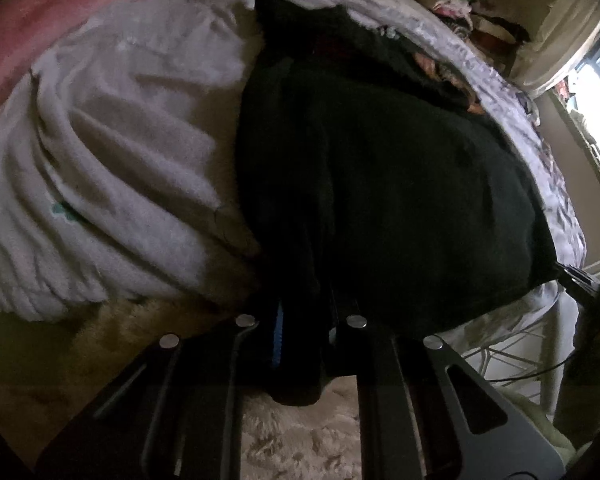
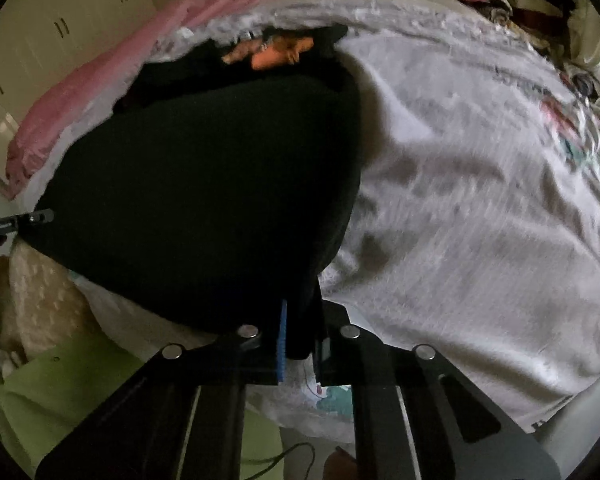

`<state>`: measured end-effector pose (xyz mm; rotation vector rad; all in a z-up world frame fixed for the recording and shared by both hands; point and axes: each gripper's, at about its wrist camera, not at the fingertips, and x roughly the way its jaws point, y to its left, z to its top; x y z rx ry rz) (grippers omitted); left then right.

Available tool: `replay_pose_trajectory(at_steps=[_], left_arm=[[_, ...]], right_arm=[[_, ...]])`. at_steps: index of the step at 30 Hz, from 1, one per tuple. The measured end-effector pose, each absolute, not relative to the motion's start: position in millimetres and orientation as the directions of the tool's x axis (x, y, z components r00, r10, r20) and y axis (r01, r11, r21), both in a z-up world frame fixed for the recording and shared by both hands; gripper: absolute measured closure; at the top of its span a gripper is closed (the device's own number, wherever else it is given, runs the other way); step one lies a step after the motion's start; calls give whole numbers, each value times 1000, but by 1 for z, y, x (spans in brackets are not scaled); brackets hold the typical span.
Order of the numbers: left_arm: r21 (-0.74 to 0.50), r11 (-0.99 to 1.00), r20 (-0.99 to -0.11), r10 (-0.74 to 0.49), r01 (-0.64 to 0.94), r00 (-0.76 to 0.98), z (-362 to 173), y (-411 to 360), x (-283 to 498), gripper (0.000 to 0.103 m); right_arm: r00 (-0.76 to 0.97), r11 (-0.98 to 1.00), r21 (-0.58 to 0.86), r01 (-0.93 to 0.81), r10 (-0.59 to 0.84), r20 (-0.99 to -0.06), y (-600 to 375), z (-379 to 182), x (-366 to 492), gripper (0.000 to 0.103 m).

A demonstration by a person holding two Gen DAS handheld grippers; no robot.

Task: Fold small clothes
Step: 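Grasp the sweatshirt hem with both grippers, then lift the hem with both grippers, fold it toward the collar, and release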

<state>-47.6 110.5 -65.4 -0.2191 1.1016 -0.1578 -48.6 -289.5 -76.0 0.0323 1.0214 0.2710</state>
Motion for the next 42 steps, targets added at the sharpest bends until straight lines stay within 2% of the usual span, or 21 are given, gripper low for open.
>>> replay_pose_trajectory(at_steps=[6, 11, 22, 36, 42], left_arm=[[-276, 960, -811, -258, 45, 525, -30, 116, -54, 99], [-346, 937, -765, -313, 49, 562, -9, 128, -49, 99], [-407, 913, -690, -320, 17, 649, 33, 150, -18, 99], [-447, 893, -645, -288, -44, 707, 58, 160, 51, 99], [-410, 909, -655, -235, -77, 718, 60, 158, 87, 99]], right_arm=[[588, 948, 198, -250, 311, -747, -292, -38, -52, 95], [667, 935, 235, -264, 353, -656, -298, -2, -43, 95], [779, 926, 304, -224, 358, -515, -312, 48, -4, 95], [834, 959, 236, -154, 254, -489, -301, 71, 62, 95], [840, 971, 209, -112, 205, -502, -296, 70, 100, 95]])
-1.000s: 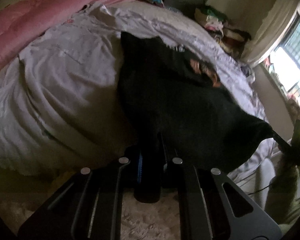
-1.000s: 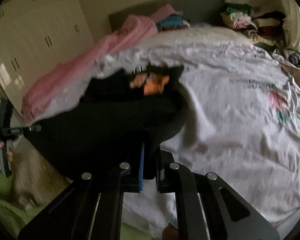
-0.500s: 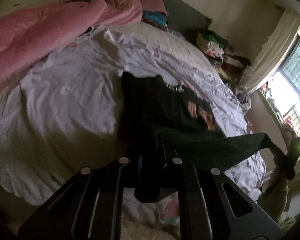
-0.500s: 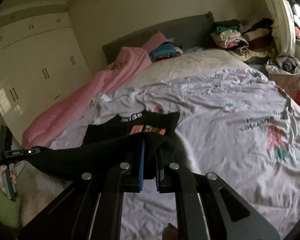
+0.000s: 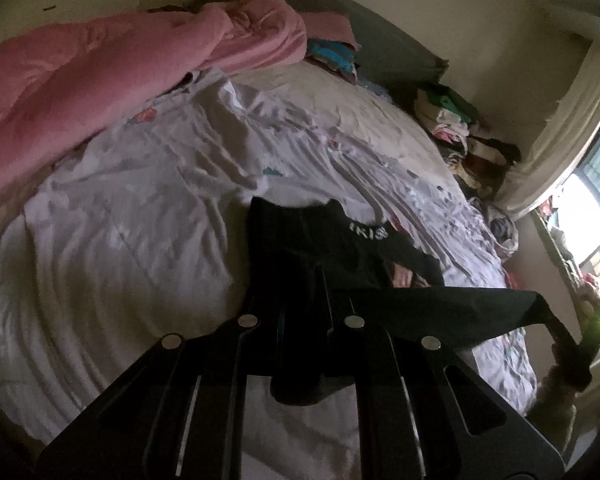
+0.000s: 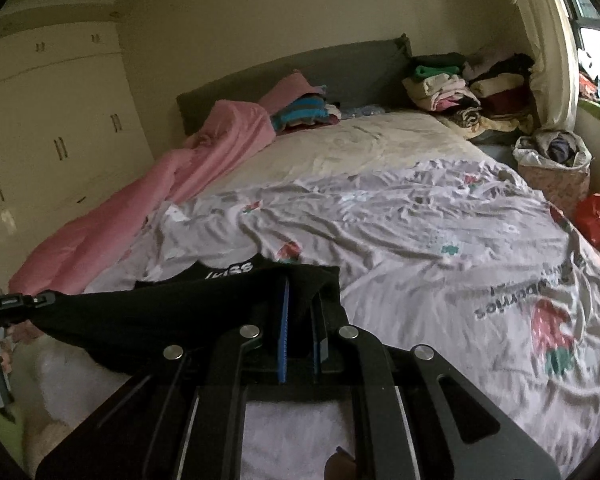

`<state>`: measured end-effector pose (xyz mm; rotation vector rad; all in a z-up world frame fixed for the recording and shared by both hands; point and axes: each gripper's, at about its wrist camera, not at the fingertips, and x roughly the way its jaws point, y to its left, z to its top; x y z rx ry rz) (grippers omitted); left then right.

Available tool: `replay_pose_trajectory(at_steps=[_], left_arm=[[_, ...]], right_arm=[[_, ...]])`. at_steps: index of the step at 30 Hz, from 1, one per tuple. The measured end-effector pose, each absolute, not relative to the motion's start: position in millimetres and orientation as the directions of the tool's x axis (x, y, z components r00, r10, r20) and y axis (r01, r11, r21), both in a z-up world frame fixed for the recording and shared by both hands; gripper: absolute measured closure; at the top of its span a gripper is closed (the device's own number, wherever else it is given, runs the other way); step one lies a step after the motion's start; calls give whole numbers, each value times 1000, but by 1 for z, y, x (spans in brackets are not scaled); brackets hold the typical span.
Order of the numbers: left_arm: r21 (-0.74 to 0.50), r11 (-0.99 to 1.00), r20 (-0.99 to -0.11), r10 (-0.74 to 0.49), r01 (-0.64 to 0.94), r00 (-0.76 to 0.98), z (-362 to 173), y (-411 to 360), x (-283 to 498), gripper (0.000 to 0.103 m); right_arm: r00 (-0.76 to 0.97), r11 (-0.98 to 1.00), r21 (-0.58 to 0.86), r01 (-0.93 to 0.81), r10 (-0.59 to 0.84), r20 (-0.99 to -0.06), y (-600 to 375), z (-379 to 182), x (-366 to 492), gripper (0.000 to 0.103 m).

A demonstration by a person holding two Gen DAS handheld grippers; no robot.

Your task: Fold small clothes

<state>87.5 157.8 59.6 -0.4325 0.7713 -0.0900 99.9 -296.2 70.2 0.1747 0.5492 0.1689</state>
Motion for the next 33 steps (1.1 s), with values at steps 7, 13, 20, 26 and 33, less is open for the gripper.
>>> replay_pose_trajectory(at_steps=[7, 13, 20, 26, 33], left_arm=[[-392, 913, -672, -205, -108, 711, 49, 157, 125, 99], [-363, 922, -705, -178, -133, 687, 28, 157, 152, 98], [-362, 918, -737, -176, -162, 653, -1, 160, 180, 97], [-372, 910, -739, -173, -182, 651, -13, 162, 187, 86], [-319, 934, -661, -98, -160, 744, 12, 165, 154, 52]], right_arm=[[821, 981, 184, -67, 159, -548, -296, 55, 147, 95], [783, 985, 167, -40, 135, -607, -295, 28, 184, 95], [737, 990, 142, -11, 104, -668, -289, -2, 214, 95], [720, 995, 100, 17, 58, -691, -282, -16, 224, 81], [766, 998, 66, -12, 52, -640, -280, -4, 197, 56]])
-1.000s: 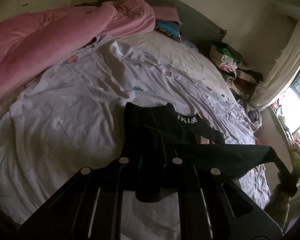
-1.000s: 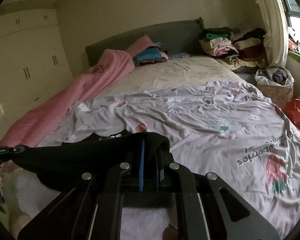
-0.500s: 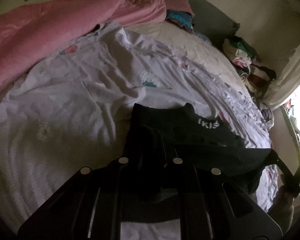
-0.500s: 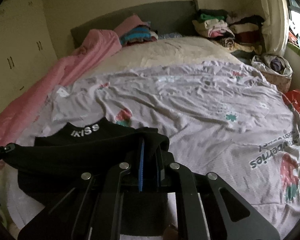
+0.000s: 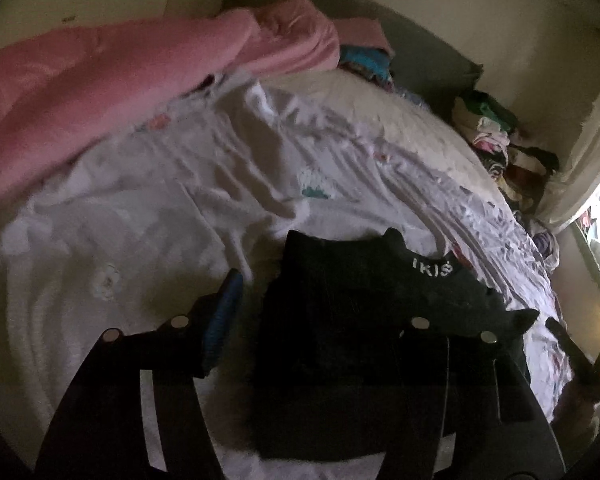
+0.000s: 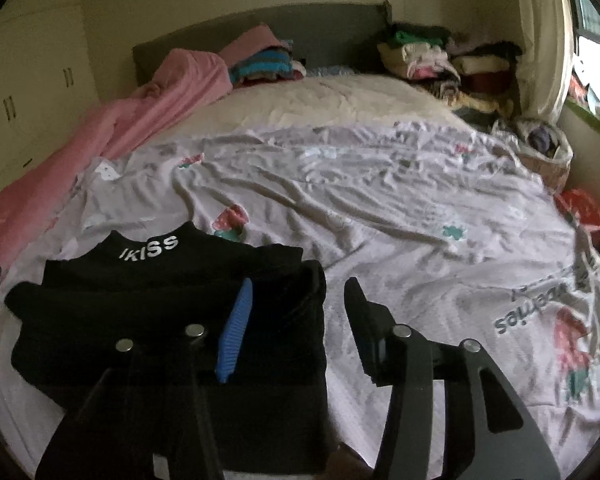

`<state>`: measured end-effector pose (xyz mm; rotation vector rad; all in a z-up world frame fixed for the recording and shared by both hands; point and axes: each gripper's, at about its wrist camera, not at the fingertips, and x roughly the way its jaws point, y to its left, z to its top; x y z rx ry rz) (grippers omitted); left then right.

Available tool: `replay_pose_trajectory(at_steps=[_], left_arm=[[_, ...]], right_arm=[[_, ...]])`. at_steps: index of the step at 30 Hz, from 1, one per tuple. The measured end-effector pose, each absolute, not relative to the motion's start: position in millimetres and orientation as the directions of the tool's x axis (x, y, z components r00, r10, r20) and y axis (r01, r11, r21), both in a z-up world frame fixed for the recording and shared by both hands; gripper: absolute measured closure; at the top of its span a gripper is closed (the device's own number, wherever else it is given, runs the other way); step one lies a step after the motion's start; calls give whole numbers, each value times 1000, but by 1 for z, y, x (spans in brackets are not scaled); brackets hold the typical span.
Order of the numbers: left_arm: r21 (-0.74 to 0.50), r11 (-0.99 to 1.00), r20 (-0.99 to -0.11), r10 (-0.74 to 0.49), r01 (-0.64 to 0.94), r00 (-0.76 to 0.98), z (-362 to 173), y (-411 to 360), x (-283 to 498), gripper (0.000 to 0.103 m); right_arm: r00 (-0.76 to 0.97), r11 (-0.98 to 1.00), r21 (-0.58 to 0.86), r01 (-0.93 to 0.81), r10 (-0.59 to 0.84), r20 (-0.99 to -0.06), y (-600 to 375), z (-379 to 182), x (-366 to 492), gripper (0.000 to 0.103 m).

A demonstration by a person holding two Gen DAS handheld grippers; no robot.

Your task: Fold small clothes

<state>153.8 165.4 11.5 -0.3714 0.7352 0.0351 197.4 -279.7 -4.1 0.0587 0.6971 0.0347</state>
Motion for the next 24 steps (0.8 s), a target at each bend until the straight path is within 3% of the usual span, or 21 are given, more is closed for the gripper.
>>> replay_pose_trajectory(at_steps=[3, 5, 6, 7, 12, 17, 24], left_arm=[[-275, 953, -657, -91, -126, 748, 12, 157, 136, 58], [-256, 961, -676, -102, -102, 730, 6, 151, 129, 88], [-245, 965, -686, -103, -95, 721, 1, 149, 127, 95], [-227, 971, -705, -107, -81, 701, -6, 145, 126, 102], [-97, 994, -779, -38, -59, 626, -43, 125, 130, 102], [-11, 998, -789, 27, -58, 614, -55, 117, 151, 102], [-6, 995, -793, 57, -101, 607, -53, 117, 197, 102]], right_arm=[[781, 997, 16, -80, 72, -621, -267, -1, 179, 56], [765, 991, -5, -132, 98, -636, -258, -4, 170, 62], [754, 988, -4, -154, 115, -647, -254, -7, 168, 76], [736, 984, -1, -180, 134, -663, -250, -11, 165, 83], [676, 976, -4, -216, 146, -722, -235, -38, 170, 83], [631, 979, -6, -201, 125, -765, -227, -60, 191, 84], [628, 986, -6, -165, 100, -772, -222, -73, 235, 84]])
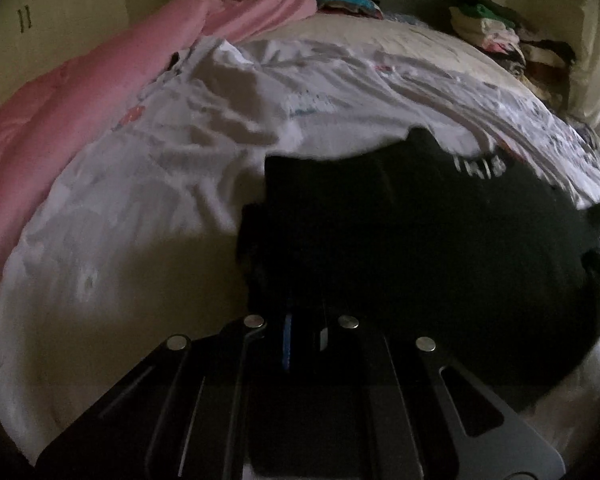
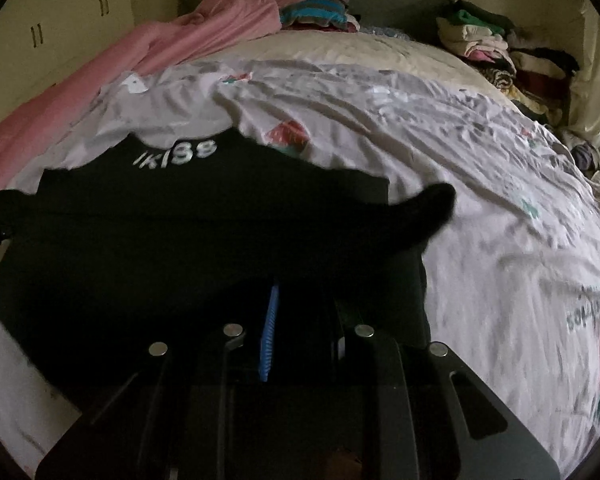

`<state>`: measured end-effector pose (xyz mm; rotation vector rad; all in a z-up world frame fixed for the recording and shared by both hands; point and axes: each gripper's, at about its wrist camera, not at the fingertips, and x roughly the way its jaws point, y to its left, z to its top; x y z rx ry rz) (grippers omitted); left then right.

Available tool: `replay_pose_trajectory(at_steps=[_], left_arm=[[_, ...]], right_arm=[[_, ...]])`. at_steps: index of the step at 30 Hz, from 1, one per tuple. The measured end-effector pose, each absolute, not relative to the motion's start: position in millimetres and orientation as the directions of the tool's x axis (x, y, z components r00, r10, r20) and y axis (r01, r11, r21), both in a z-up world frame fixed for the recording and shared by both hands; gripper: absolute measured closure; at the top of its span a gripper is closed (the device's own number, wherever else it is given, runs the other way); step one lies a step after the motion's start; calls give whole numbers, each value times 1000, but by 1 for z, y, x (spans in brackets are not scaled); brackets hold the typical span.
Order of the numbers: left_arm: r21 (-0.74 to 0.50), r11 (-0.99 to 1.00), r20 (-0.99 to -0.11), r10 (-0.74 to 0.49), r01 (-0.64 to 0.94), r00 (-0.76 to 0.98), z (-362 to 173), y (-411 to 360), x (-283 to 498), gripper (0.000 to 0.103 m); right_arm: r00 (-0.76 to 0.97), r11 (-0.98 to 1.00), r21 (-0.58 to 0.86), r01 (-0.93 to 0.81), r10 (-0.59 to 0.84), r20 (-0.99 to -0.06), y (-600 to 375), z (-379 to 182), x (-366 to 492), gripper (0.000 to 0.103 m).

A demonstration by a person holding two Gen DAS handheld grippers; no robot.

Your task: Fold small clothes

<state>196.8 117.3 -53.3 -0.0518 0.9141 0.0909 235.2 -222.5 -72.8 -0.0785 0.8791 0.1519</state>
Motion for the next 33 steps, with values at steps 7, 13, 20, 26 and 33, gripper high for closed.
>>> replay_pose_trajectory(at_steps=[7, 13, 20, 26, 33], left_arm=[[-152, 972, -781, -5, -181, 624, -46, 138, 226, 102], [-265, 934, -687, -8, -241, 727, -24, 171, 214, 98], [-302, 920, -729, -54, -249, 683, -42, 186, 217, 79], [-278, 942, -757, -95, -187, 646, -59, 169, 228, 73], [-229, 961, -723, -63, -153, 688, -46, 162, 216, 102]], right_arm=[[642, 992, 38, -121, 108, -759, -231, -63, 272, 84], [678, 997, 59, -55, 81, -730, -251, -54, 284, 84], [685, 999, 37, -4, 30, -728, -270, -53, 278, 73], [653, 998, 63, 4, 45, -756, -274, -65, 285, 57], [693, 995, 100, -18, 85, -716, -272, -57, 274, 95]])
